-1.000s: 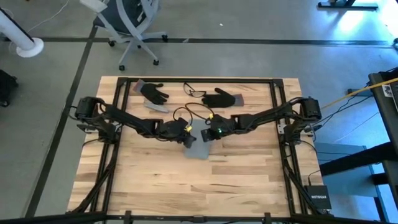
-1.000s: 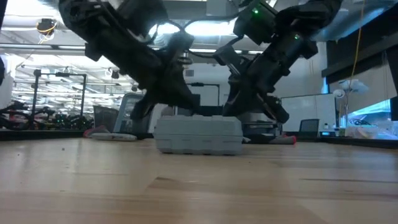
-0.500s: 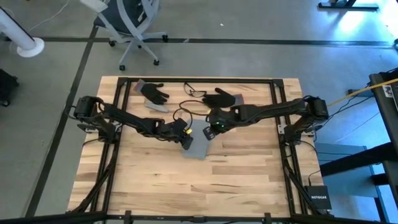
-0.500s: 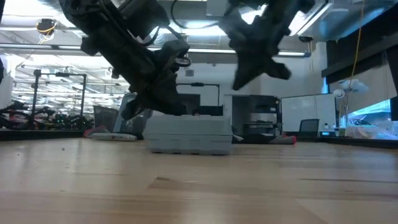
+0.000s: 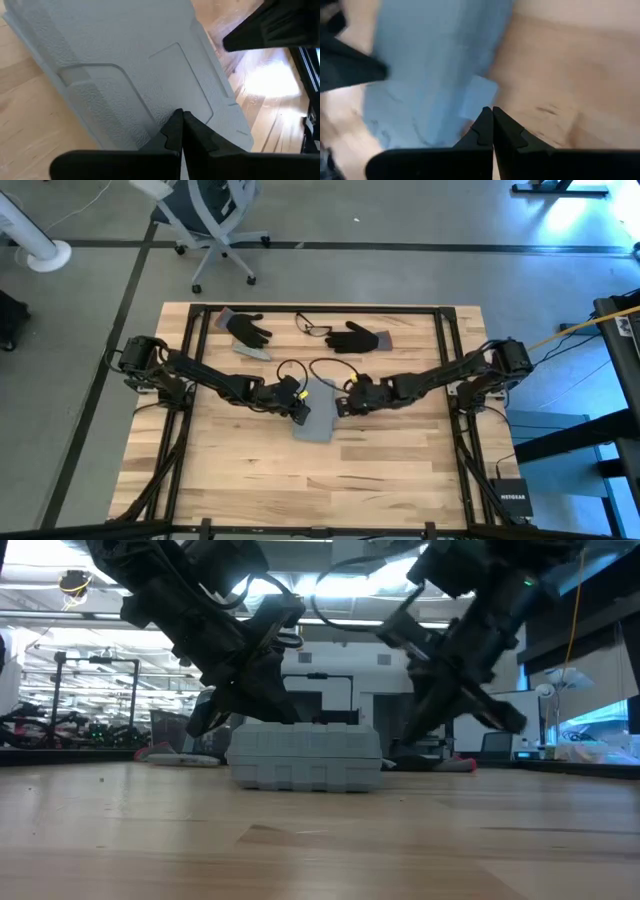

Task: Prefit tool cases
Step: Close the gray prefit tool case

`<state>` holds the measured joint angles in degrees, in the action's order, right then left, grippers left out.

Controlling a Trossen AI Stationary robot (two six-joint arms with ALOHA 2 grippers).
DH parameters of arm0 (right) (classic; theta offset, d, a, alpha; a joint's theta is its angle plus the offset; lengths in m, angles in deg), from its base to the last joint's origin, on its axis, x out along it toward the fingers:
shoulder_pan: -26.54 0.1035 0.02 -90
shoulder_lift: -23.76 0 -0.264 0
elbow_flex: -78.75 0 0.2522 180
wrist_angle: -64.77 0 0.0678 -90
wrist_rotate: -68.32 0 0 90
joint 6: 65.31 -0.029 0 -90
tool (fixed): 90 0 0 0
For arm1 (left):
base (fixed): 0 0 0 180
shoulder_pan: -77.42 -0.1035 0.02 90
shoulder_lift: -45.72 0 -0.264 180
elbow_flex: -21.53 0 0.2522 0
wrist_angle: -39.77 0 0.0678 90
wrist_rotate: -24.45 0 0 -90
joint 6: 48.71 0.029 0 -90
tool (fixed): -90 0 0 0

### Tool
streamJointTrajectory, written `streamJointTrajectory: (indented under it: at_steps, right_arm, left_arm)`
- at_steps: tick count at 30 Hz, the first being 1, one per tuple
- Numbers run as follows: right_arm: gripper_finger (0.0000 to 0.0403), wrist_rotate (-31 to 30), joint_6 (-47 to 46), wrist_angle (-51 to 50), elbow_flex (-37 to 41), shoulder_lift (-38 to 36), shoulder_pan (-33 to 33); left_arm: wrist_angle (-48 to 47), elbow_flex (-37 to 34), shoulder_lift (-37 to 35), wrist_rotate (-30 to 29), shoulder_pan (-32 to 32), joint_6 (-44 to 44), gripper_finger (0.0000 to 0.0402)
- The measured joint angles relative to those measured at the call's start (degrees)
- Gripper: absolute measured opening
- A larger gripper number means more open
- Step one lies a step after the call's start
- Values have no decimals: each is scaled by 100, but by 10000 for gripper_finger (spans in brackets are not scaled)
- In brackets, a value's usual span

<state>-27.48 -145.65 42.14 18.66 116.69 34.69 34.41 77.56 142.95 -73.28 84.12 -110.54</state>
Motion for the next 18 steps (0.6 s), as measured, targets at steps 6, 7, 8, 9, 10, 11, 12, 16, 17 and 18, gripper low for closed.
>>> streamJointTrajectory:
  at_steps: [6,7,8,9,10,11,12,16,17,18]
  right_arm:
    - [0,-633,-737,71,231,17,341]
    - [0,-709,-812,106,235,83,349]
    - [0,-745,-860,206,235,157,346]
    - [0,-771,-931,296,235,249,344]
    - [0,-776,-973,445,235,356,344]
    - [0,-775,-998,711,235,493,344]
    - [0,-775,-1041,1022,233,650,337]
    - [0,-1074,-1245,1783,47,1336,299]
    - [0,-1052,-1261,1799,-56,1494,258]
    - [0,-1047,-1241,1797,-224,1639,208]
  left_arm:
    - [0,0,0,-13,0,-61,0]
    - [0,0,0,-13,2,-60,0]
    - [1,0,0,-12,0,-56,0]
    - [4,0,0,-13,1,-56,0]
    - [3,0,0,-15,2,-68,0]
    - [3,0,0,-15,2,-95,0]
    - [10,0,0,-16,2,-117,0]
    - [19,-6,22,-67,7,-255,0]
    - [49,-10,48,-72,7,-269,0]
    - [125,-17,85,-71,20,-297,0]
